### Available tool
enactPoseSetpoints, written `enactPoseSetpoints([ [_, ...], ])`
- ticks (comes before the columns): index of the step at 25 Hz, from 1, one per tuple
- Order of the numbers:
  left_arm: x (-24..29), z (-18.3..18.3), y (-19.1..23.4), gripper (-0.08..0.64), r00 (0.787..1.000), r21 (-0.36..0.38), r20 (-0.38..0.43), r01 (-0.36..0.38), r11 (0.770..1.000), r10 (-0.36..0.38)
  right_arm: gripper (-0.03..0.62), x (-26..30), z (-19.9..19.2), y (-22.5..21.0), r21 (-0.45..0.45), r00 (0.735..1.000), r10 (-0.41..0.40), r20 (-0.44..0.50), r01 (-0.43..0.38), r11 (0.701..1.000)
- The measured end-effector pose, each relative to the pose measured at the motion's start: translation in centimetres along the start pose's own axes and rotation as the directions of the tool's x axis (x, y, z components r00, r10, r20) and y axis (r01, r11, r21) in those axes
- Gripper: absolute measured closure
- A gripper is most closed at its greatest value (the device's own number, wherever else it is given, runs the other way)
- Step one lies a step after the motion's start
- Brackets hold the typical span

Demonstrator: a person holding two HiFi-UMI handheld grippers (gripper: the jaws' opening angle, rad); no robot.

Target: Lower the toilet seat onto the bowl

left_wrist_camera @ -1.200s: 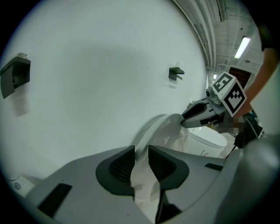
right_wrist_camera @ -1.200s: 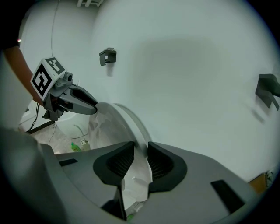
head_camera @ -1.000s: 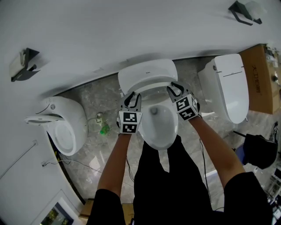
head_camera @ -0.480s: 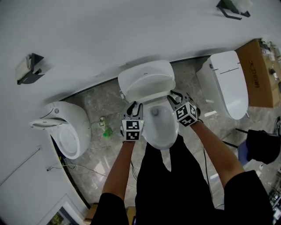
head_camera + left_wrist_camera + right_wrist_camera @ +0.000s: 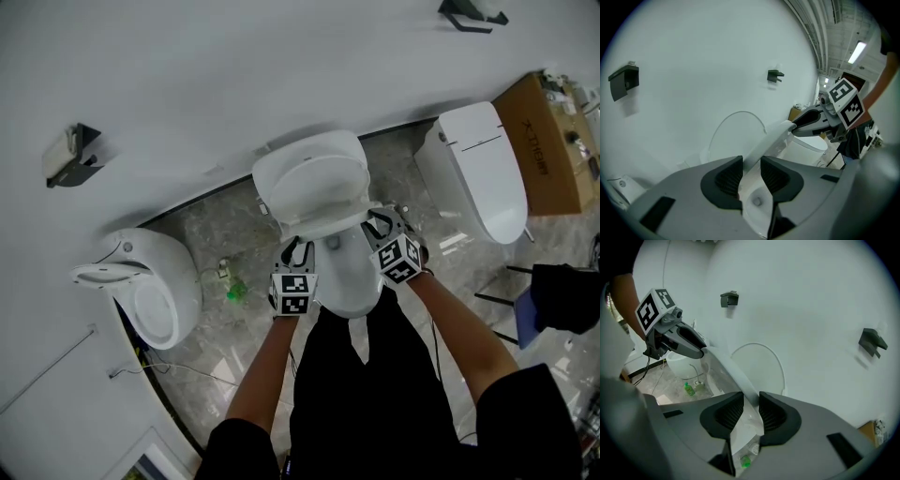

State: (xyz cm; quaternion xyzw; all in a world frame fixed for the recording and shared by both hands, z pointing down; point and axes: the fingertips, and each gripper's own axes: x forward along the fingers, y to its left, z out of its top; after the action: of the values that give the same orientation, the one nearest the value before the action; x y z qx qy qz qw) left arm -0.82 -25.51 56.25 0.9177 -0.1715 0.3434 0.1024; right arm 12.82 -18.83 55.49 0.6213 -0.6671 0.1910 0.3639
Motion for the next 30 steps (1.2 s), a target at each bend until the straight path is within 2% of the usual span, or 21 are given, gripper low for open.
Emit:
enactPoseSetpoints([
  [4,-1.0,-1.3,-1.2,0.433,1.0,-0.007,-0.023,0.006,1.0,-0.006,0.483,-1.0,-1.0,1.2,0.006,1.0,-0.013,-0.023,0.013,1.0],
  [9,-2.2,-3.2,-3.1,0.424,0.998,0.007,-0.038,0.051,0.999,-0.051,0.483,-2.5,-2.9,2.9,-0.004,0.998,-0.012,-0.062,0.012,1.0],
  [17,-3.6,-5.8,-5.9,0.417,0.995,0.008,-0.059,0.077,0.997,-0.076,0.468,-4.6,-5.6,5.0,-0.035,0.997,0.015,-0.078,-0.018,0.999],
  [30,-5.1,-10.6,-9.7,0.416,0.996,-0.004,-0.093,0.001,1.0,-0.002,0.437,-6.7,-10.3,8.6,-0.102,0.989,0.102,-0.103,-0.112,0.988],
])
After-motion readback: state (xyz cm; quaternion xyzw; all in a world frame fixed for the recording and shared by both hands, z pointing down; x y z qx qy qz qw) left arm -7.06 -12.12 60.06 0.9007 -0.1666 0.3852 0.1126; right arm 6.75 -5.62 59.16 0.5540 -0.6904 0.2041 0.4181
